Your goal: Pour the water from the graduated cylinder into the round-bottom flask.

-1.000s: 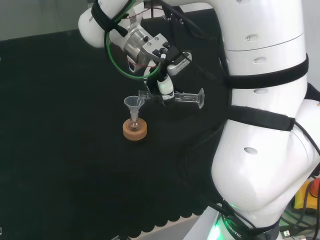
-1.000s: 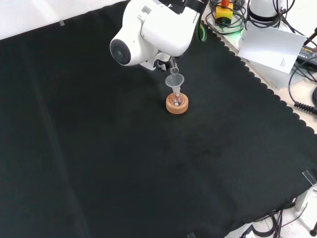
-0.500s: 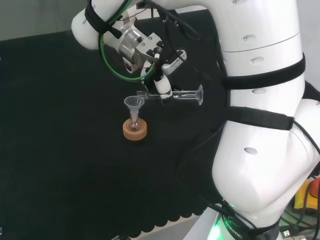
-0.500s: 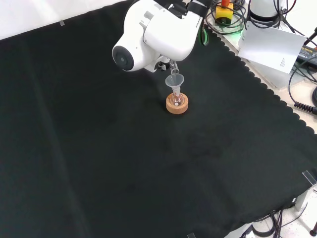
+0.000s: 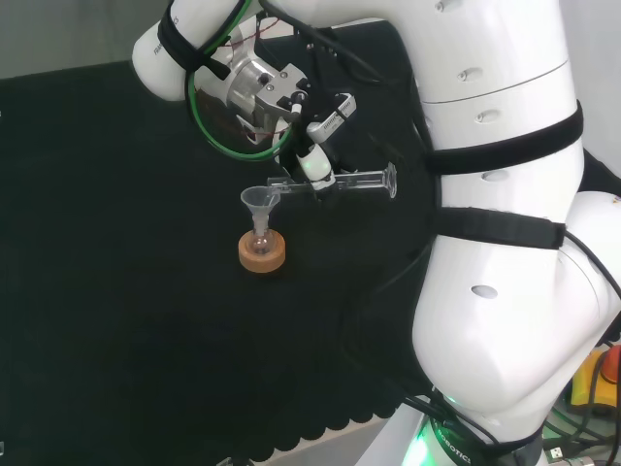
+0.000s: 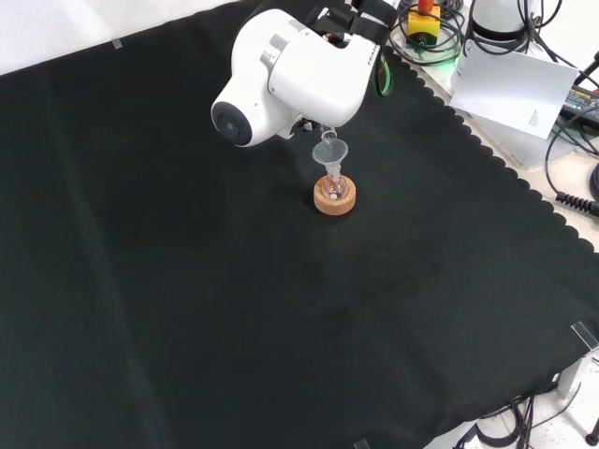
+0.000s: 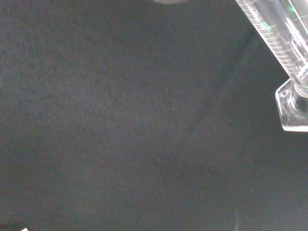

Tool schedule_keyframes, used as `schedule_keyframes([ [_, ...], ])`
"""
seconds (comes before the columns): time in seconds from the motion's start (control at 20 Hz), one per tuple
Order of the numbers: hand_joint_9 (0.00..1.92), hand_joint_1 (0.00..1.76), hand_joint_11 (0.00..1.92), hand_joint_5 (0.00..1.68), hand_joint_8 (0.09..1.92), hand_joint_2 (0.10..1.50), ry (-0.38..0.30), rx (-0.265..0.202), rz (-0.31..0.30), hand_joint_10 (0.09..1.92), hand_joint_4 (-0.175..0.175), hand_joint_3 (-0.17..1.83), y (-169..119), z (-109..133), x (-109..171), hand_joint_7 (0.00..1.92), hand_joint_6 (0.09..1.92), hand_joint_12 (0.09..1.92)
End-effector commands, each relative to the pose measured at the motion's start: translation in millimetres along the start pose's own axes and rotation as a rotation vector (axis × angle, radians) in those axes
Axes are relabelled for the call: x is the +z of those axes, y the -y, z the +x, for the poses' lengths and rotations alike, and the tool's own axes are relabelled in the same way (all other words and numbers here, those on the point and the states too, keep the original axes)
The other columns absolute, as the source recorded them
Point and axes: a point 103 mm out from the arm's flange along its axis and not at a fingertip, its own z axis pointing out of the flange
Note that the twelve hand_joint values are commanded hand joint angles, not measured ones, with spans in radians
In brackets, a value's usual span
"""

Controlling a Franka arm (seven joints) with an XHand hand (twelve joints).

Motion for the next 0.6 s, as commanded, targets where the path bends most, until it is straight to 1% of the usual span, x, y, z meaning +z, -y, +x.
schedule_keyframes([
  [0.05,1.43,1.26,1.22,0.97,1.00,1.12,0.002,0.013,0.013,0.09,-0.175,0.00,2.1,-1.0,-0.5,1.00,1.02,0.75],
  [0.4,1.43,1.26,1.23,0.97,1.00,1.12,0.018,0.025,0.018,0.09,-0.175,0.00,3.9,-2.8,-0.6,1.00,1.02,0.75],
  [0.6,1.43,1.26,1.23,0.97,1.00,1.12,0.033,0.041,0.024,0.09,-0.175,0.00,6.8,0.9,-3.4,1.00,1.02,0.75],
])
